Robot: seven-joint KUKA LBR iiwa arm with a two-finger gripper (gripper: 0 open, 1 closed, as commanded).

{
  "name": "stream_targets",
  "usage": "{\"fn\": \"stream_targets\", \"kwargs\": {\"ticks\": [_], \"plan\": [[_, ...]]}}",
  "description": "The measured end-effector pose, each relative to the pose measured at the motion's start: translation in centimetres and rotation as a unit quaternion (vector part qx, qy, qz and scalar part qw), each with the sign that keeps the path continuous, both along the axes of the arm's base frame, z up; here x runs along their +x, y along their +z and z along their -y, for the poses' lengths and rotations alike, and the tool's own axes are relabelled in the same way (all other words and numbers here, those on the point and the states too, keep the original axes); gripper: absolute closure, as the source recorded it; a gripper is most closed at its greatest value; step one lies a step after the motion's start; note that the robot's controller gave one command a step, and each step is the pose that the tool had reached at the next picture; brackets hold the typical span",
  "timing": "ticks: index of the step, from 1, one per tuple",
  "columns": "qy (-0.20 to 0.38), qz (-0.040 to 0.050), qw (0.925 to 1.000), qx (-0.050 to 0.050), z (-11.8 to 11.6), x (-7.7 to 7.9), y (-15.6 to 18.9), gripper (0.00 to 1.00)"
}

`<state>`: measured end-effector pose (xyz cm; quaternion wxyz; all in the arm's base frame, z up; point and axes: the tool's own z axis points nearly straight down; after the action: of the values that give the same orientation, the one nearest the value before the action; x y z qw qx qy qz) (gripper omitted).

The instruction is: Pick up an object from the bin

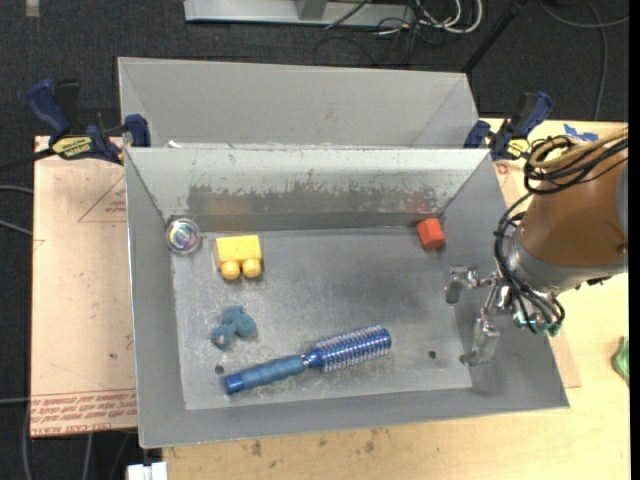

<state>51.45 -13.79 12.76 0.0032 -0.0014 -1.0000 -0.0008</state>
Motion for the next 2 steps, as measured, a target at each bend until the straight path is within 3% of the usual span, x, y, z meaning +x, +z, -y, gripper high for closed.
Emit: {"fn": "stream_targets", "kwargs": {"ticks": [1, 2], "plan": [[0.05, 0.0014, 0.9988, 0.002, -11.6, -0.8, -6.0, 0.0], [0.072, 0.004, 0.9974, 0.002, -19.3, -3.1, -2.7, 0.0]]}}
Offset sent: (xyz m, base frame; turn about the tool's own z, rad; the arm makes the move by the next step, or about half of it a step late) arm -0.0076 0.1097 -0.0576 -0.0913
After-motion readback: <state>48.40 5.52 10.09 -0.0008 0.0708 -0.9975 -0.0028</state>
